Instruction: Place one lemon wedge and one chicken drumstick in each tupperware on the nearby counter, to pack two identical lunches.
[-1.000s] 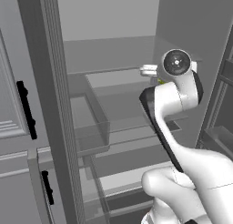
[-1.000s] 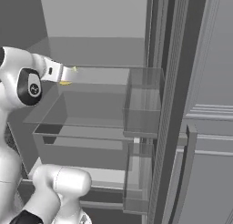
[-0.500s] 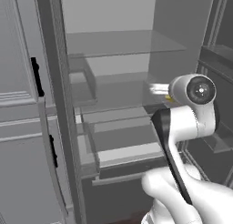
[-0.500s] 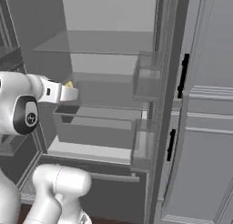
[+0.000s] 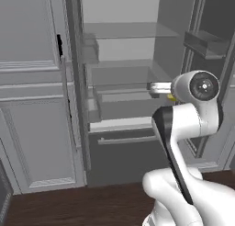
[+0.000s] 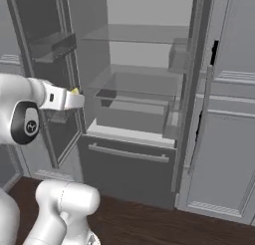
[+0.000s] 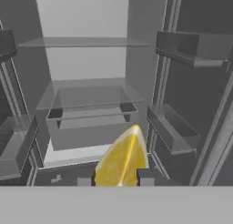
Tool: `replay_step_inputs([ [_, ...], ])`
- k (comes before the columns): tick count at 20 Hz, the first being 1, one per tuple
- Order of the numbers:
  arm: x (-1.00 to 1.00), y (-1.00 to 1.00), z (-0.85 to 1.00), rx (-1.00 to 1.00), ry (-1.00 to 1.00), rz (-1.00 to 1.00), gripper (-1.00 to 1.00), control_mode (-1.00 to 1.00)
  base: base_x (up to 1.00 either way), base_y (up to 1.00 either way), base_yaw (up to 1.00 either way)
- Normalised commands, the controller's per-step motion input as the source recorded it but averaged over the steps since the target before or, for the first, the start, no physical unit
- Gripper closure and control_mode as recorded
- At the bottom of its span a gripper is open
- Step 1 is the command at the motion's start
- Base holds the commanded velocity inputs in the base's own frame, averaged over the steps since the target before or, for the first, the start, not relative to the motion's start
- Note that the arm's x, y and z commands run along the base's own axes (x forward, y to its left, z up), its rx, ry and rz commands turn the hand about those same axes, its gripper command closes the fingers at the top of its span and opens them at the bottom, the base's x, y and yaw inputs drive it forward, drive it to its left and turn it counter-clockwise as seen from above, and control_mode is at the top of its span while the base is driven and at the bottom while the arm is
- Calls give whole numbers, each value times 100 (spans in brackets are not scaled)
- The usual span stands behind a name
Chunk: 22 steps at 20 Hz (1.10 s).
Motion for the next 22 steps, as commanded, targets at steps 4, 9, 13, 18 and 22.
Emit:
replay_step_inputs([
  [4, 0, 0, 0, 0, 0, 0, 100, 100, -78, 40, 32],
  [9, 0, 0, 0, 0, 0, 0, 100, 100, -39, 71, 34],
  [13, 0, 0, 0, 0, 0, 0, 100, 100, -6, 94, 33],
  [18, 0, 0, 0, 0, 0, 0, 100, 100, 8, 68, 31],
  [22, 0, 0, 0, 0, 0, 0, 100, 100, 62, 2, 31],
])
